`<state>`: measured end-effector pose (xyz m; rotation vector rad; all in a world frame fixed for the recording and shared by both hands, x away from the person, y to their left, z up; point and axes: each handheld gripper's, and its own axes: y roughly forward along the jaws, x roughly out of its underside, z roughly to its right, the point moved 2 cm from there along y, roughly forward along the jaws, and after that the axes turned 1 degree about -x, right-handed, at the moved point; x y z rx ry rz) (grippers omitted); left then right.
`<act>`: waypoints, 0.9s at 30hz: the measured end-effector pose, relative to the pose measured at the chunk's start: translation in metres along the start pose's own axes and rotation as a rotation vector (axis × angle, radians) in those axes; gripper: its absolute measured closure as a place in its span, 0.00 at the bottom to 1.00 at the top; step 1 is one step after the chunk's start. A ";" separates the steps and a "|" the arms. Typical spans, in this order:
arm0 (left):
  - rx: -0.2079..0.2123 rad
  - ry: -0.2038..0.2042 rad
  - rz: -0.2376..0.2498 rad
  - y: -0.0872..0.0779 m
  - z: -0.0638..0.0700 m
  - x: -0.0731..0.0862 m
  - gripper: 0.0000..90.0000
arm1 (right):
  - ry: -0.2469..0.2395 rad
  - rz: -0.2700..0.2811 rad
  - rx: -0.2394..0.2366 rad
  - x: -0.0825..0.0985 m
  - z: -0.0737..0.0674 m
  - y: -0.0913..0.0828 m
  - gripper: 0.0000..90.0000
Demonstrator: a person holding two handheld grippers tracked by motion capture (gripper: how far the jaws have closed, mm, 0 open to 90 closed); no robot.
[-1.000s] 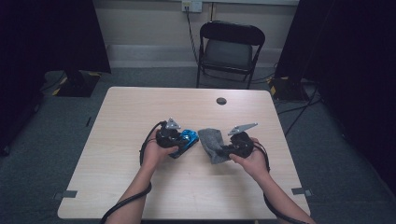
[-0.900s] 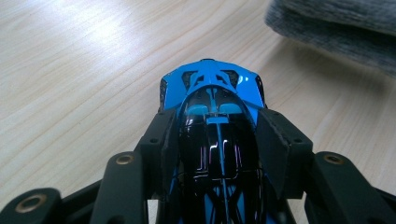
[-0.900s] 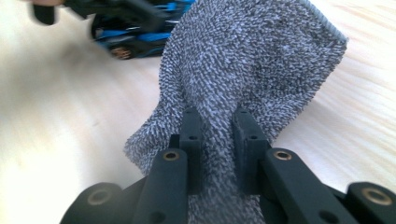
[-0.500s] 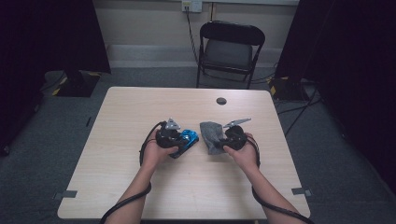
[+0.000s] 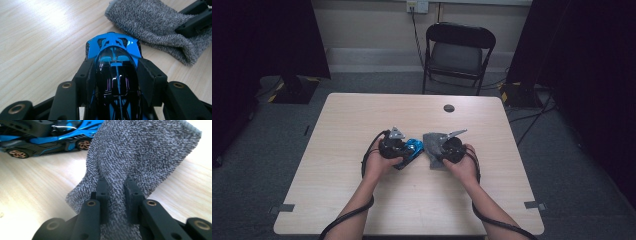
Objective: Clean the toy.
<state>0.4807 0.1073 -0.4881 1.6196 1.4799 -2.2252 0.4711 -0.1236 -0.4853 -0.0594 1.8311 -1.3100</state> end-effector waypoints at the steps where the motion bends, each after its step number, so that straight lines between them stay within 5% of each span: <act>1: 0.000 0.000 0.000 0.000 0.000 0.000 0.55 | -0.003 -0.001 -0.011 0.000 -0.002 0.000 0.84; 27: -0.002 0.003 -0.004 0.000 0.000 0.000 0.55 | -0.063 -0.018 -0.159 0.003 -0.036 0.003 0.84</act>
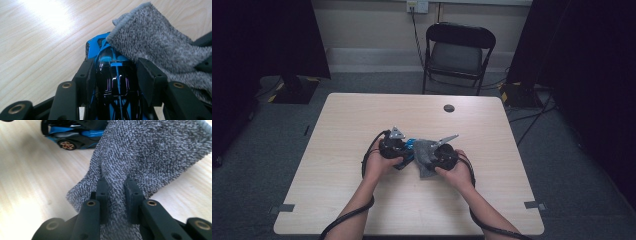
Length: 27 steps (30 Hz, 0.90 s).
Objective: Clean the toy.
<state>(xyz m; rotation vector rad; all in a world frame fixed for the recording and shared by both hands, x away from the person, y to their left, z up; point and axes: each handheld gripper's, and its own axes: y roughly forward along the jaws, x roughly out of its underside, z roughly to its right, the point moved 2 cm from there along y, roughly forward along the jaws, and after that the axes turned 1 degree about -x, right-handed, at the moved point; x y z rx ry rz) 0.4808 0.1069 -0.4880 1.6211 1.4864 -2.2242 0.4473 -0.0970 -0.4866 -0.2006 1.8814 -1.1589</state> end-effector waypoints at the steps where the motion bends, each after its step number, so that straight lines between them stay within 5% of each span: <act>1: 0.000 0.002 -0.001 0.000 0.000 0.000 0.55 | -0.003 -0.002 -0.004 0.000 -0.001 0.000 0.84; 27: -0.001 0.002 -0.002 0.000 0.000 0.000 0.55 | -0.028 0.006 -0.122 0.003 -0.028 0.005 0.84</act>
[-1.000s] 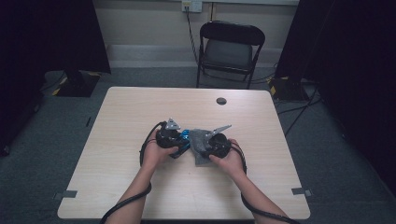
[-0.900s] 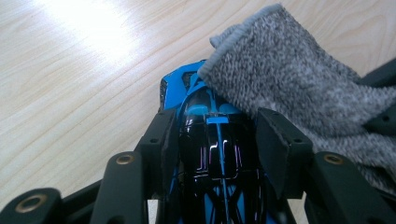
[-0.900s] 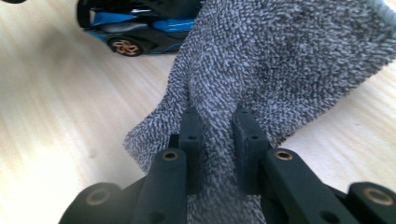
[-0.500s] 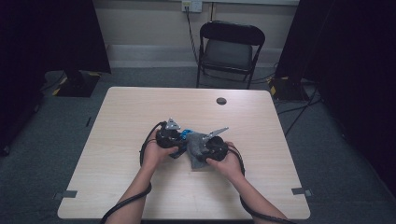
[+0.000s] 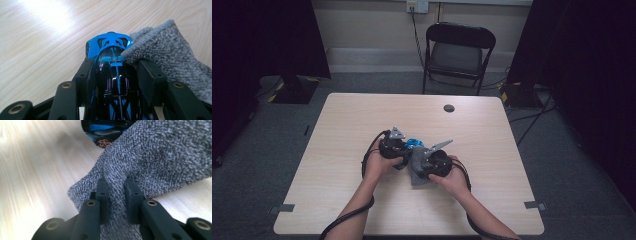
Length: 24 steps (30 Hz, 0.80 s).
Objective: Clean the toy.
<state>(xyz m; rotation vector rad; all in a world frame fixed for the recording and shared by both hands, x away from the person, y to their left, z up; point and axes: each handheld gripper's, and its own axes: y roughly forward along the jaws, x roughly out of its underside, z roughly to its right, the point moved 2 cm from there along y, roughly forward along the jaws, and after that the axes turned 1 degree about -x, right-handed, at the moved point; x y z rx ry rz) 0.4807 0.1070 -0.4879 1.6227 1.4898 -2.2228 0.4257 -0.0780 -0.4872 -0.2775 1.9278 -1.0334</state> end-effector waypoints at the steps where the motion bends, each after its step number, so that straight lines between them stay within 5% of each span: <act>1: 0.000 0.001 0.000 0.000 0.000 0.000 0.55 | -0.001 0.002 -0.007 0.000 -0.001 0.001 0.84; 24: 0.000 -0.002 0.005 0.000 0.000 0.000 0.55 | -0.043 -0.007 -0.074 -0.002 -0.023 0.010 0.84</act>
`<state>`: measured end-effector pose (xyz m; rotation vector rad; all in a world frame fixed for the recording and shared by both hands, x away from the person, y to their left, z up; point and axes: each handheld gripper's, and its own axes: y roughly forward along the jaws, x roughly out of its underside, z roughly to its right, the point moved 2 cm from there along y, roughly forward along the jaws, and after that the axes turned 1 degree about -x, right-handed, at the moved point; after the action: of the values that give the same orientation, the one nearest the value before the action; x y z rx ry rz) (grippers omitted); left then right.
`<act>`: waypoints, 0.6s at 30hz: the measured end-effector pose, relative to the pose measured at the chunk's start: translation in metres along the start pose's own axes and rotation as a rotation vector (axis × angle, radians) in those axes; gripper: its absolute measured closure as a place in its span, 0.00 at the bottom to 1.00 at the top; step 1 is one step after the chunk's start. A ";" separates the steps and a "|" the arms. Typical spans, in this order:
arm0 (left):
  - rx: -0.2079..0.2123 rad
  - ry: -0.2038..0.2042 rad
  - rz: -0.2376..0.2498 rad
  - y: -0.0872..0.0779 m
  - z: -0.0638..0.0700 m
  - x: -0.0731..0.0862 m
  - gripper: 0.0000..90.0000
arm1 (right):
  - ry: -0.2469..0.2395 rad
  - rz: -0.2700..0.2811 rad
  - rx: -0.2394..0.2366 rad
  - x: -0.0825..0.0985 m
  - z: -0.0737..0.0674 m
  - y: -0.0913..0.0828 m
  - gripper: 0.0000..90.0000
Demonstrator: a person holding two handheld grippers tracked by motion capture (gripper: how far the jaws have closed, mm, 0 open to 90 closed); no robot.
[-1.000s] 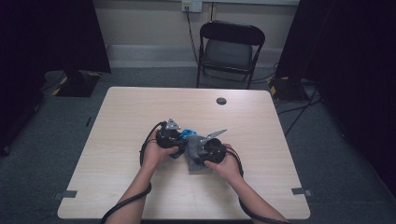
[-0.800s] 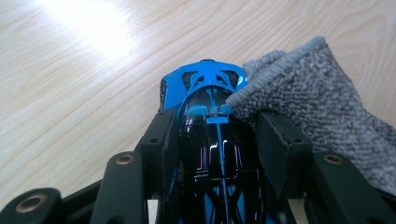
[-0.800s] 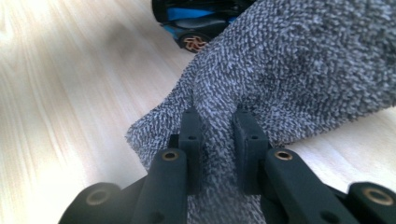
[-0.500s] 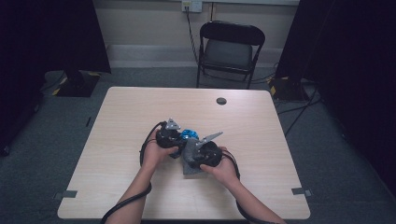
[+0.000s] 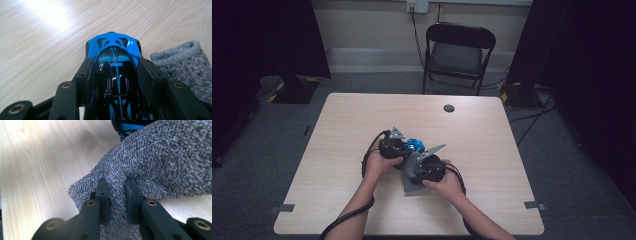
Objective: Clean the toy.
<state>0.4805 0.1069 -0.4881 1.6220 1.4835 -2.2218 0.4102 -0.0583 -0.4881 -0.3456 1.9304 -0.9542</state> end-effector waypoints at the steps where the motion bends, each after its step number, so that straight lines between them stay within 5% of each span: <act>1: 0.000 0.000 0.001 0.000 0.000 0.000 0.55 | 0.000 -0.001 -0.001 0.000 -0.001 0.001 0.84; 18: -0.001 -0.014 0.012 0.001 0.001 0.000 0.55 | -0.061 -0.010 -0.034 0.001 -0.018 0.007 0.84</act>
<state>0.4800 0.1061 -0.4886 1.6066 1.4673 -2.2212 0.3961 -0.0458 -0.4886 -0.4005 1.8933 -0.9083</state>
